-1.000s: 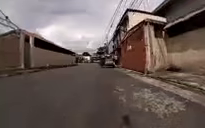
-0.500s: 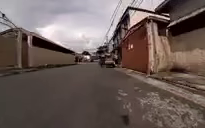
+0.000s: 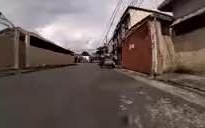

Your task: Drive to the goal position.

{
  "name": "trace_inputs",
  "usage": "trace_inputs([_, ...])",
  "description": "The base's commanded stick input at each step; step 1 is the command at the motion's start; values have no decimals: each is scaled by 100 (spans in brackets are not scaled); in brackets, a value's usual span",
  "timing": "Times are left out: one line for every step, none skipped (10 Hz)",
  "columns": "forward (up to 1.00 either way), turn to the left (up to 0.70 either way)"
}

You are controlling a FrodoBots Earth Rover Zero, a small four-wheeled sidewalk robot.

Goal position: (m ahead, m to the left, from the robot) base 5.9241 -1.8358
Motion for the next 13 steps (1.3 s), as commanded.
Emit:
trace_inputs([70,0])
trace_inputs([70,0])
trace_inputs([70,0])
trace_inputs([70,10])
trace_inputs([70,21])
trace_inputs([70,31])
trace_inputs([70,19])
trace_inputs([70,0])
trace_inputs([70,0])
trace_inputs([70,0])
trace_inputs([70,0])
trace_inputs([70,0])
trace_inputs([70,0])
